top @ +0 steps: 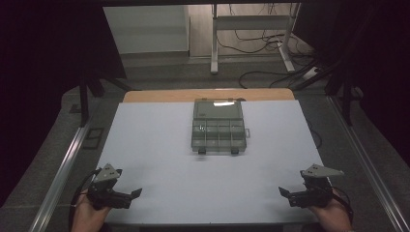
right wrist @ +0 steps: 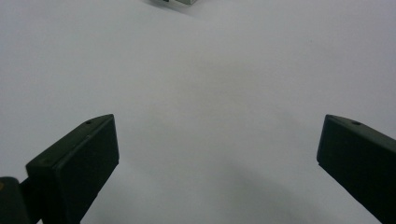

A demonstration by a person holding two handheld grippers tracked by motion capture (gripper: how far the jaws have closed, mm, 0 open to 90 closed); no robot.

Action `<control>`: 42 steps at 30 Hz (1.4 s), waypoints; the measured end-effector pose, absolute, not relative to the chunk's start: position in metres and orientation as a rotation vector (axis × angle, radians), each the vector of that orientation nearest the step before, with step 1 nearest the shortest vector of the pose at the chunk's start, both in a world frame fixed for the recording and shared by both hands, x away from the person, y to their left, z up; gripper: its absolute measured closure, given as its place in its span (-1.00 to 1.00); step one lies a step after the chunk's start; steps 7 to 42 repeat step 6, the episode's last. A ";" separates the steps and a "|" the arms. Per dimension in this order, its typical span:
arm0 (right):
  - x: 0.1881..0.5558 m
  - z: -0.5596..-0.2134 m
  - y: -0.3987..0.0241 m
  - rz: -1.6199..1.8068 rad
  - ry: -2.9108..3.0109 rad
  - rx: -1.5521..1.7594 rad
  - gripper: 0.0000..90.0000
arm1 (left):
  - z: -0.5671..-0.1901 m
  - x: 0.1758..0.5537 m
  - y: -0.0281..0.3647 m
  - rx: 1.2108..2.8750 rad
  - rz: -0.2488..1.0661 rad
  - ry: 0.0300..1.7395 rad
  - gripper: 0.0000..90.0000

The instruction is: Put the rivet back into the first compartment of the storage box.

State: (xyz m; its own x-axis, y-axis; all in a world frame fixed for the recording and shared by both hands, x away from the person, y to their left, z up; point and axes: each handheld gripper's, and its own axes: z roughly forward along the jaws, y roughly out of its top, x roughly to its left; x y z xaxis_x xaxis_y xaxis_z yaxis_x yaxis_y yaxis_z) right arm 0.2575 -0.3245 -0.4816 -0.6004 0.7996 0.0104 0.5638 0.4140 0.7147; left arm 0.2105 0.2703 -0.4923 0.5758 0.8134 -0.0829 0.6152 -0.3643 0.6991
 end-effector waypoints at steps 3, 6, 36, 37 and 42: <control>0.258 -0.482 -0.324 0.989 2.343 1.174 -1.00 | -0.493 0.211 0.270 2.104 0.352 1.138 -1.00; 0.257 -0.482 -0.325 0.987 2.345 1.173 -1.00 | -0.493 0.212 0.269 2.118 0.353 1.129 -1.00; 0.257 -0.482 -0.325 0.987 2.345 1.173 -1.00 | -0.493 0.212 0.269 2.118 0.353 1.129 -1.00; 0.257 -0.482 -0.325 0.987 2.345 1.173 -1.00 | -0.493 0.212 0.269 2.118 0.353 1.129 -1.00; 0.257 -0.482 -0.325 0.987 2.345 1.173 -1.00 | -0.493 0.212 0.269 2.118 0.353 1.129 -1.00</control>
